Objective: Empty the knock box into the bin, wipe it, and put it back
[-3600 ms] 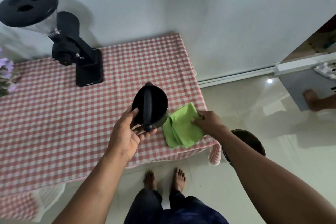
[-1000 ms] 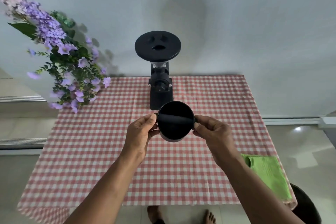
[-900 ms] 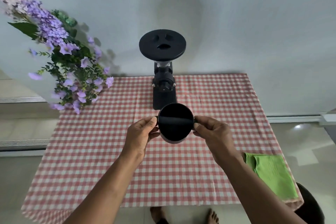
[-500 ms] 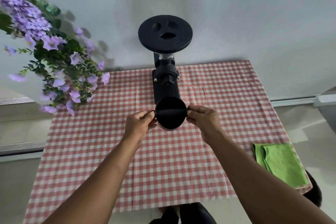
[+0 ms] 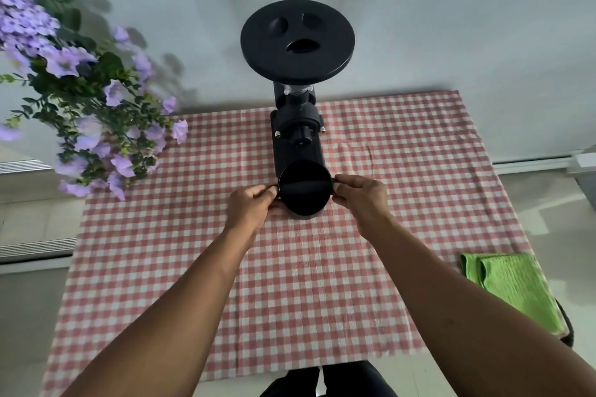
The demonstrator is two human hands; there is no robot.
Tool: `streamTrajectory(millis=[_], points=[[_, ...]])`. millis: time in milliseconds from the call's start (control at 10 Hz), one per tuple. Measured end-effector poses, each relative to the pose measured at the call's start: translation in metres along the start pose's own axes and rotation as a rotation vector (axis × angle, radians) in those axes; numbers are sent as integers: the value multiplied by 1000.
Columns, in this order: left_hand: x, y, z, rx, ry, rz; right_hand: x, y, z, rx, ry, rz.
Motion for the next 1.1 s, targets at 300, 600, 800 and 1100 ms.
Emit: streamTrajectory(millis=[300, 600, 800, 1100], points=[[-1, -3, 2, -29, 18, -28, 1, -1, 0, -48, 9, 3], [-21, -1, -2, -56, -1, -50, -21, -8, -2, -191, 27, -22], [-66, -26, -18, 262, 19, 87, -58, 28, -17, -412, 30, -38], [-137, -77, -18, 504, -47, 214, -117, 85, -37, -647, -21, -114]])
Point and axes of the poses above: each hand's wrist, its own x-axis towards the middle knuckle, its own z-axis out of the palm, y = z × x, the point moved 7 cm from there along x, towards the middle knuckle, and after that the axes turned 4 degrees about -x, right-handed, at the moved point
